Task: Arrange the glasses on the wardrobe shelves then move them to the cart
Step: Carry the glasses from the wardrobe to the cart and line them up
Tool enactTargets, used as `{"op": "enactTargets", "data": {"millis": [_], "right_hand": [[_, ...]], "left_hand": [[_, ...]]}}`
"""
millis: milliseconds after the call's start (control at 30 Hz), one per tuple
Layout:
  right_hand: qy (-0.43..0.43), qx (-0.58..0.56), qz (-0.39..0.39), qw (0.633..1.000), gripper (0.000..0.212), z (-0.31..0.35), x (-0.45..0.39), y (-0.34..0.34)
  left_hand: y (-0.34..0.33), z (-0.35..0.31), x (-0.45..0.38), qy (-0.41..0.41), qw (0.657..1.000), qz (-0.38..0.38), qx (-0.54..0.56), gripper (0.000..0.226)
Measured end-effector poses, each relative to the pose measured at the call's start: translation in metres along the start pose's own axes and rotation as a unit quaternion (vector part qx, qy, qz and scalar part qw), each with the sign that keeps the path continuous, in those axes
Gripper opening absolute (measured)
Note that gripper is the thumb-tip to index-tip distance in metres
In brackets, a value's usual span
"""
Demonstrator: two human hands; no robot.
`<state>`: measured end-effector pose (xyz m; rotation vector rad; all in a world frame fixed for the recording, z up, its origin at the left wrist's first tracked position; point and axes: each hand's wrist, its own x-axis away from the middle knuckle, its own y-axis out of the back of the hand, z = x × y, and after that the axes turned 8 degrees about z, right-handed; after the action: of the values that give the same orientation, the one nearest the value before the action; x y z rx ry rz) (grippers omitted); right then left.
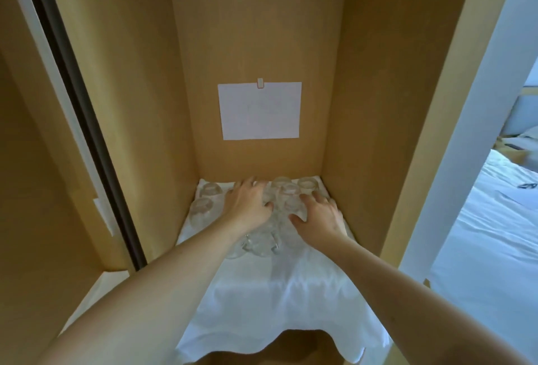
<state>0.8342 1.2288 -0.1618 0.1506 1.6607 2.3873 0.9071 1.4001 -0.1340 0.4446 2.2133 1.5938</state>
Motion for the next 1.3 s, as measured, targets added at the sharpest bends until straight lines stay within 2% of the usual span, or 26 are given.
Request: {"op": "enactTargets", "data": {"millis": [367, 567, 767, 933, 1133, 1300], "right_hand": [[-0.004, -0.014, -0.015, 1.000, 0.062, -0.026, -0.090, 0.008], [-0.022, -0.014, -0.023, 0.999, 0.054, -0.045, -0.151, 0.009], [-0.047, -0.014, 0.046, 0.998, 0.061, -0.064, -0.199, -0.002], [-0.061, -0.015, 0.103, 0.993, 0.064, -0.070, -0.233, -0.014], [-0.064, -0.064, 0.189, 0.978, 0.076, -0.076, -0.263, -0.027], [-0.074, -0.048, 0.223, 0.971, 0.085, -0.076, -0.281, -0.036]], "left_hand": [[-0.004, 0.001, -0.072, -0.014, 0.999, 0.020, 0.022, 0.061], [-0.013, 0.015, -0.141, 0.002, 0.999, 0.044, 0.009, 0.065], [-0.037, 0.022, -0.196, -0.002, 0.993, 0.118, -0.012, 0.071], [-0.054, 0.029, -0.228, -0.009, 0.990, 0.139, -0.026, 0.073], [-0.070, 0.033, -0.257, 0.037, 0.972, 0.220, 0.074, 0.075], [-0.083, 0.035, -0.276, 0.063, 0.948, 0.275, 0.148, 0.072]]}}
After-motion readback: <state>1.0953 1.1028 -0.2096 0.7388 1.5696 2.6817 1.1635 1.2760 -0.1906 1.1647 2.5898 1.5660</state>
